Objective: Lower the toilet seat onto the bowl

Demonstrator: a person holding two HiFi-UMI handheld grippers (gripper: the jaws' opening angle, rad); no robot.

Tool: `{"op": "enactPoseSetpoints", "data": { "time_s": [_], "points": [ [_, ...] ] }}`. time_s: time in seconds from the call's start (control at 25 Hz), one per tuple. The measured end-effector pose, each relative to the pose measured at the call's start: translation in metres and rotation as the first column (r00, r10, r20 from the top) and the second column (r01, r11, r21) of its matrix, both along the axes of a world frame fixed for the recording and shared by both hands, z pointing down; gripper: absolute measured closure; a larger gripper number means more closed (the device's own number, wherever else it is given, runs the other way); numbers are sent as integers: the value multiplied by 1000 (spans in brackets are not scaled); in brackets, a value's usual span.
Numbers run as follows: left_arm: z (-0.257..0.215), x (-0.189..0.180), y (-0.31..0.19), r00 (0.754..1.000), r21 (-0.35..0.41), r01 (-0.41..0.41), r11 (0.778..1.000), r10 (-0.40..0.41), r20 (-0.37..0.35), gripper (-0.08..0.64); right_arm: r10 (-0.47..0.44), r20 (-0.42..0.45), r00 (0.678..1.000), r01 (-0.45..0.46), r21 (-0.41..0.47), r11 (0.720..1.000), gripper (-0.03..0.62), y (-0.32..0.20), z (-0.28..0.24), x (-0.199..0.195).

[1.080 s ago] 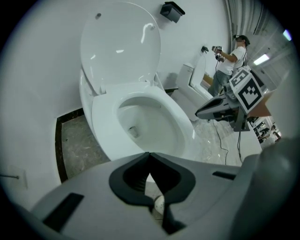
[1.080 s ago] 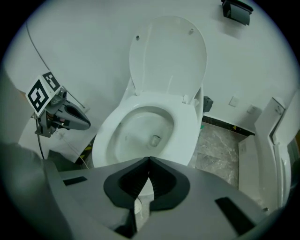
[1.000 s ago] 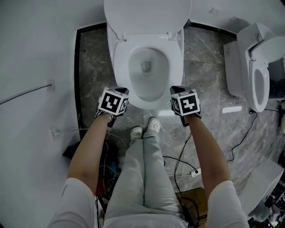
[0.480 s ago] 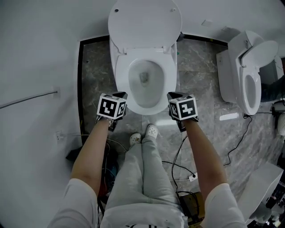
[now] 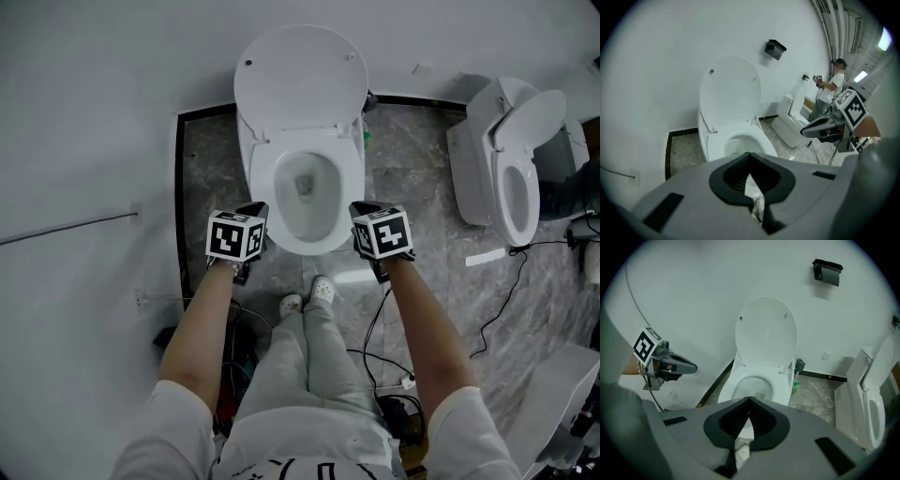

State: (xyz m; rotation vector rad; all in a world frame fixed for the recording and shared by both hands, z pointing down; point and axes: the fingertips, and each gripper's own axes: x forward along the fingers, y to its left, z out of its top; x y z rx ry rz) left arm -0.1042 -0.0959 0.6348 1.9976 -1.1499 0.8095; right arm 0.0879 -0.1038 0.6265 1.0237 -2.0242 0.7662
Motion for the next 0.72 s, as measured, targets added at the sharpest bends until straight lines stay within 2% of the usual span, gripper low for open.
{"op": "enactPoseSetpoints", "data": {
  "time_s": [0.24,0.52,0.72],
  "points": [
    [-49,5,-10,996,63,65,996,-62,-59,551,8,17,1000,-9,29,1000,566,1,-43,4],
    [-104,12,-18,999,160,33,987,-25,-49,551,10,31,999,-13,83,996,566,1,-90,11],
    [-139,10,-22,998,230,42,972,-30,-57,551,14,47,999,-21,140,990,566,-1,-123,13]
  ]
}}
